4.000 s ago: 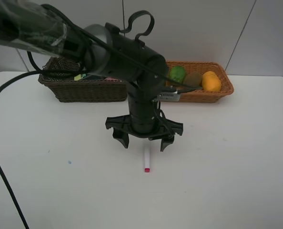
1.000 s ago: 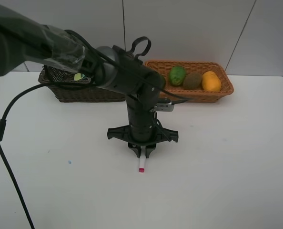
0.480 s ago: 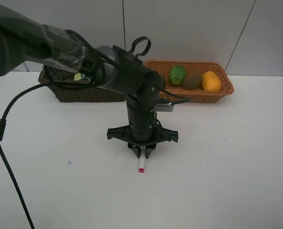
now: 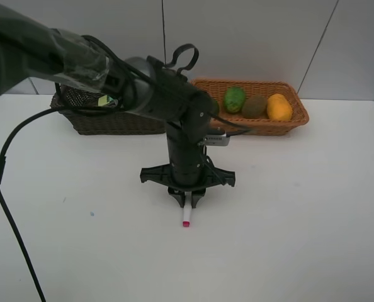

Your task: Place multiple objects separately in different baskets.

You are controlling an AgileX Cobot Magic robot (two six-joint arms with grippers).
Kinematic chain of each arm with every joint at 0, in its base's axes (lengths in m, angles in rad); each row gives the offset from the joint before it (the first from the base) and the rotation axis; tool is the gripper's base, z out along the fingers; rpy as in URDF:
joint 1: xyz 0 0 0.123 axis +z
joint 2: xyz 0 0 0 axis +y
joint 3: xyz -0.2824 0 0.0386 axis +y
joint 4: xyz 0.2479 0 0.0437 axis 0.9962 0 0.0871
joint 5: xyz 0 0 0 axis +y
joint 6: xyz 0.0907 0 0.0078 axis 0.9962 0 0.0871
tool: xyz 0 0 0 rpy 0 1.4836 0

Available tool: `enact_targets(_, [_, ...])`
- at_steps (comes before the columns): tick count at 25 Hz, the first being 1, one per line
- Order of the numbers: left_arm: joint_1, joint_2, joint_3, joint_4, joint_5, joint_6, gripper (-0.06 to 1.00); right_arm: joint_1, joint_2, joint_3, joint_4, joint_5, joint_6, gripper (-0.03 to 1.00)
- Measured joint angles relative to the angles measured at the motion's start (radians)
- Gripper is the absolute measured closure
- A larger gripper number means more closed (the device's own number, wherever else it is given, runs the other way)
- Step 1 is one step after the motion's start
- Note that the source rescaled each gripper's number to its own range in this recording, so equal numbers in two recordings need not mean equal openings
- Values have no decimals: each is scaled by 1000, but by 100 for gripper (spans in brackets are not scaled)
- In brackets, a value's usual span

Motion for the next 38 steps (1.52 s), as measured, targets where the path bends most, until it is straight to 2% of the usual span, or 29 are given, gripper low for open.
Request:
enact_targets(11, [0,-179,0,7,64,0,92,0,0,0,0,0,0,-1])
enact_targets(20, [22,-346,0,84,95,0,92,0,0,0,0,0,0,-1])
enact_targets(29, [109,-482,0,187,179,12,92,0,0,0,0,0,0,-1])
enact_targets(33, [162,-518,0,208,220,34,92,0,0,0,0,0,0,-1])
enact_targets(38, [232,-526,0,225,218,74,92,0,0,0,0,0,0,-1])
